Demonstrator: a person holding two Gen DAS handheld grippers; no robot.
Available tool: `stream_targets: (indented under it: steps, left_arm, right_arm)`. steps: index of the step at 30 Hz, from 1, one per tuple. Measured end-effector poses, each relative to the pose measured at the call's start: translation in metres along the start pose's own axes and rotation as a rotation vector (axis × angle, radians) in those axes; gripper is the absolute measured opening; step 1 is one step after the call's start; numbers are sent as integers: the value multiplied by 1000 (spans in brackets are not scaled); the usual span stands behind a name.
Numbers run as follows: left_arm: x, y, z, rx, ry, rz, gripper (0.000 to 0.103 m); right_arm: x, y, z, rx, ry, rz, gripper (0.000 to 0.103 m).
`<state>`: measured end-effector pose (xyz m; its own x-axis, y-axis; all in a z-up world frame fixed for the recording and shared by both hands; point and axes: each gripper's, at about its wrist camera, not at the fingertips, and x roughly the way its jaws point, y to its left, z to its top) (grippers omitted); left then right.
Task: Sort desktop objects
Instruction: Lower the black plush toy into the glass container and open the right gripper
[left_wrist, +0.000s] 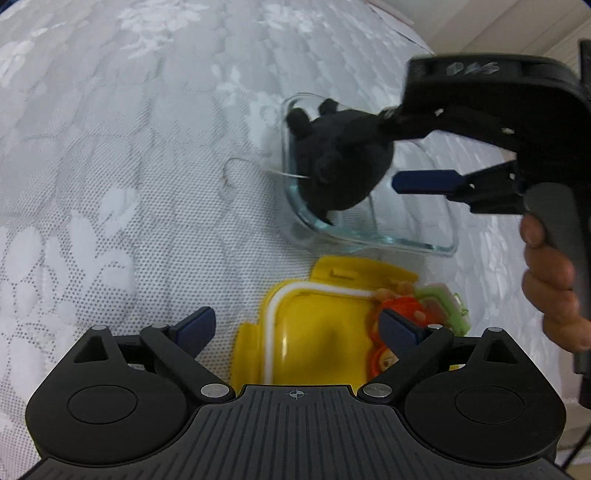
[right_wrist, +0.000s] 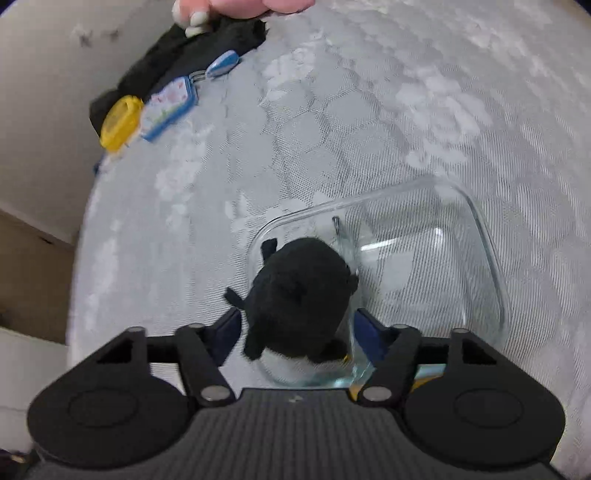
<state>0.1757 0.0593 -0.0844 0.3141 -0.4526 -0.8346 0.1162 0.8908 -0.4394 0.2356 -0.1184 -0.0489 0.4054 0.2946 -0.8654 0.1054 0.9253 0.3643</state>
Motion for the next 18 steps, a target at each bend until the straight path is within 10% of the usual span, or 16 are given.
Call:
stream_targets:
  steps: [13,18]
  left_arm:
    - [-7,57,7,-223,-18,-24,100]
    - [-1,54,7,-197,12,-22,101]
  right_arm:
    - [41,71,16,-585,183,-276,49]
    - [56,78,23,-621,231,-288,49]
